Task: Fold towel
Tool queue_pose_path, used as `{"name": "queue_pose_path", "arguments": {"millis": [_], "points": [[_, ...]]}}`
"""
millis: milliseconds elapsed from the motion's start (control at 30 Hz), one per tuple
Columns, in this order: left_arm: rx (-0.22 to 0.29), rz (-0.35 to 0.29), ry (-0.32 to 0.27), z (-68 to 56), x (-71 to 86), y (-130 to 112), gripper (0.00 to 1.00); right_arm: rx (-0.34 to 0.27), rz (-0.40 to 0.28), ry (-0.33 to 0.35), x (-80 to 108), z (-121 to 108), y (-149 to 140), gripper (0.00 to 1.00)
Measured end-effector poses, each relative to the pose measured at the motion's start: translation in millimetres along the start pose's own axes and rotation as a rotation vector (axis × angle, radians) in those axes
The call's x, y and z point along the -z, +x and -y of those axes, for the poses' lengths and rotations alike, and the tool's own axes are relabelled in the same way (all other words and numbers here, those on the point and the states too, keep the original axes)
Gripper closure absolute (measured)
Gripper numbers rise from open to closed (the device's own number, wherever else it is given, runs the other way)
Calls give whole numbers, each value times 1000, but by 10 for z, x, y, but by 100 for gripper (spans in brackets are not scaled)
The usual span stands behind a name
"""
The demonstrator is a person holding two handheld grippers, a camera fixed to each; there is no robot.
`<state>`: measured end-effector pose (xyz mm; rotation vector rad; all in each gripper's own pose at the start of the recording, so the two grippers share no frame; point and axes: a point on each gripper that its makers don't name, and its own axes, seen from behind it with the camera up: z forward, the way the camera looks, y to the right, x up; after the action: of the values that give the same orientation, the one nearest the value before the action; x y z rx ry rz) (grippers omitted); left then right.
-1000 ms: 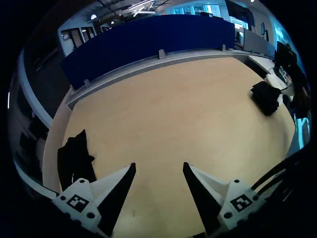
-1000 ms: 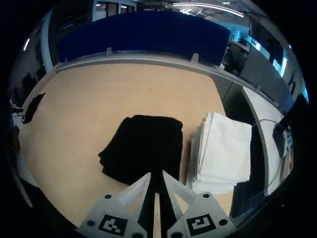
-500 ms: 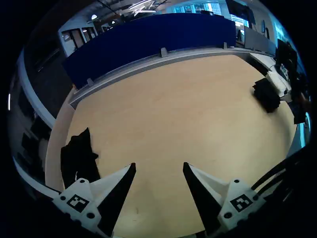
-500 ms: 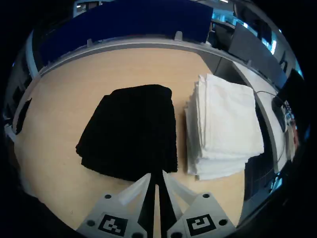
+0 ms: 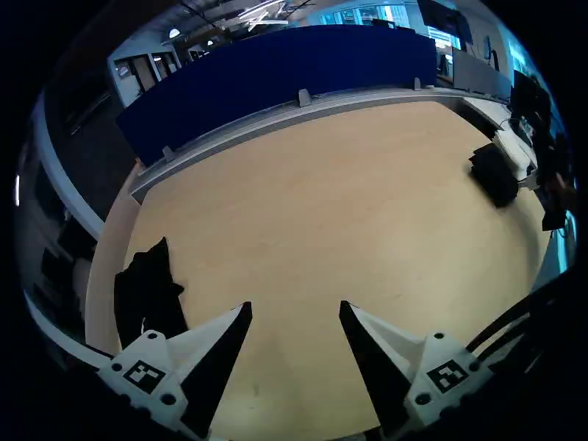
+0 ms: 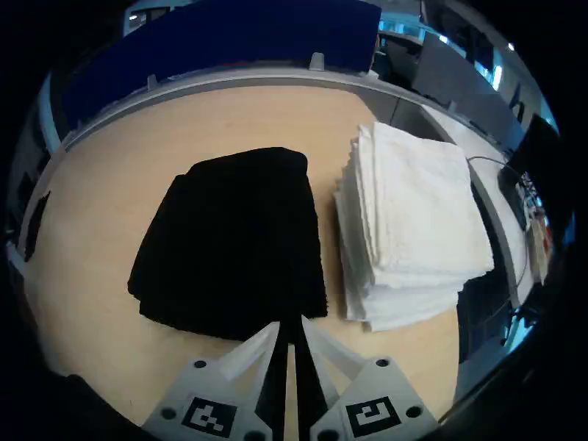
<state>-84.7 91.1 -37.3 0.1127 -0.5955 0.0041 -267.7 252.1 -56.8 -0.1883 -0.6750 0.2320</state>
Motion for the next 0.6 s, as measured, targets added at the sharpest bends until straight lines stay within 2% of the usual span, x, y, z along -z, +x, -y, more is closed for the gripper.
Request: {"name": "queue_pose_path", "arguments": {"millis": [167,300,500,600], "points": [[-1,-1,0,12,15,-4,12,0,-3,-9,10,4,-7,93],[0,-4,2,27,26,-4,12,-3,-5,-11,47,20,-15,88],[4,-8,6,63,43,-10,12,-9,-40,-37,131,-20,32,64],[5,-10,8,82,48,-18,12,-12,-57,-56,188,-54,47,46]]}}
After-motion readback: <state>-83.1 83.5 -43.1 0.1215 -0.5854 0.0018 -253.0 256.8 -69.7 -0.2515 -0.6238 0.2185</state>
